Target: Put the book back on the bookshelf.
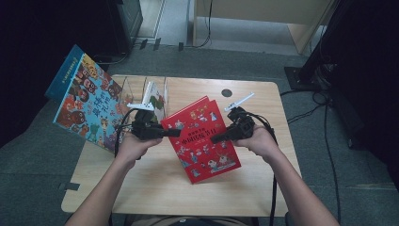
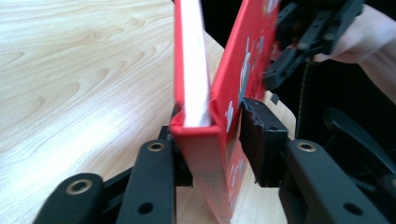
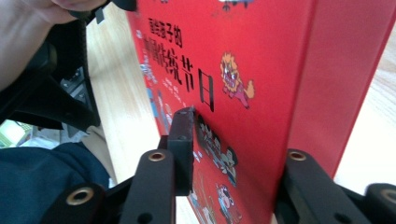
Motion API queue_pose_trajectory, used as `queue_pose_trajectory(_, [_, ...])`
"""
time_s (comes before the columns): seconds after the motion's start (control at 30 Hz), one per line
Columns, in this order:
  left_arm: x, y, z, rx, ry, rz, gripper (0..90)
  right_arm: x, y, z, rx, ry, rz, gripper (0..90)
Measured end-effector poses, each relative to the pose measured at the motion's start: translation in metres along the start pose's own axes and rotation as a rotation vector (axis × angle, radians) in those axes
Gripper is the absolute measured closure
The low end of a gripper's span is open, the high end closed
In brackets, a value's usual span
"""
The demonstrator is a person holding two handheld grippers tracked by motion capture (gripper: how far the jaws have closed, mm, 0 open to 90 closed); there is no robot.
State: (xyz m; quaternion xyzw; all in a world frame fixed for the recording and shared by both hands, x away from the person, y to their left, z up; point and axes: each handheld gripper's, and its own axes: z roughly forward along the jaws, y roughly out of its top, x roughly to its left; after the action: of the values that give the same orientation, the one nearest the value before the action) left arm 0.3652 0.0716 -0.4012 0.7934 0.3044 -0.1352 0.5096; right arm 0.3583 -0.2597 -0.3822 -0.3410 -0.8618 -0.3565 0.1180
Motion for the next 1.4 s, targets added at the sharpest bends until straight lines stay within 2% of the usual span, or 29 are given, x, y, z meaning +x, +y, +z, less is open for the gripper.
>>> queue_pose_trajectory(0.07, [-0.005,0.003,0.000,0.007,-0.004,0.031,71.2,-0.001,0.000,0.001,0.001,-0.014,-0.009,62.6])
queue_pose_trajectory(0.1, [-0.008,0.005,0.000,0.008,0.005,0.063,72.6,-0.001,0.000,0.002,0.002,-0.025,-0.015,59.6])
queue_pose_trajectory(0.17, [-0.015,0.008,0.000,0.015,0.011,0.091,74.7,-0.003,0.000,0.003,-0.001,-0.043,-0.022,54.9])
queue_pose_trajectory(0.47, [-0.026,0.017,-0.004,0.062,0.041,0.131,76.9,-0.006,-0.001,0.004,-0.010,-0.048,-0.035,51.8])
queue_pose_trajectory(0.57, [-0.025,0.018,-0.006,0.067,0.044,0.122,79.0,-0.011,-0.004,0.000,-0.026,-0.075,-0.018,55.1])
queue_pose_trajectory(0.67, [-0.027,0.019,-0.007,0.074,0.051,0.127,79.4,-0.015,-0.007,-0.003,-0.047,-0.072,-0.002,57.4])
queue_pose_trajectory(0.8, [-0.029,0.022,-0.008,0.076,0.065,0.144,79.6,-0.013,-0.008,-0.004,-0.059,-0.108,-0.033,59.4])
queue_pose_trajectory(0.87, [-0.030,0.022,-0.008,0.079,0.073,0.146,80.1,-0.013,-0.010,-0.005,-0.068,-0.149,-0.045,65.9])
queue_pose_trajectory(0.97, [-0.033,0.023,-0.009,0.078,0.090,0.157,80.4,-0.017,-0.012,-0.010,-0.080,-0.178,-0.028,74.0])
queue_pose_trajectory(1.13, [-0.034,0.024,-0.009,0.085,0.093,0.163,80.4,-0.020,-0.015,-0.015,-0.113,-0.226,0.019,85.0])
queue_pose_trajectory(1.27, [-0.036,0.025,-0.008,0.087,0.100,0.172,80.5,-0.022,-0.015,-0.016,-0.141,-0.282,0.044,87.1])
queue_pose_trajectory(1.4, [-0.038,0.026,-0.006,0.089,0.101,0.179,80.3,-0.019,-0.012,-0.013,-0.154,-0.286,0.043,87.6])
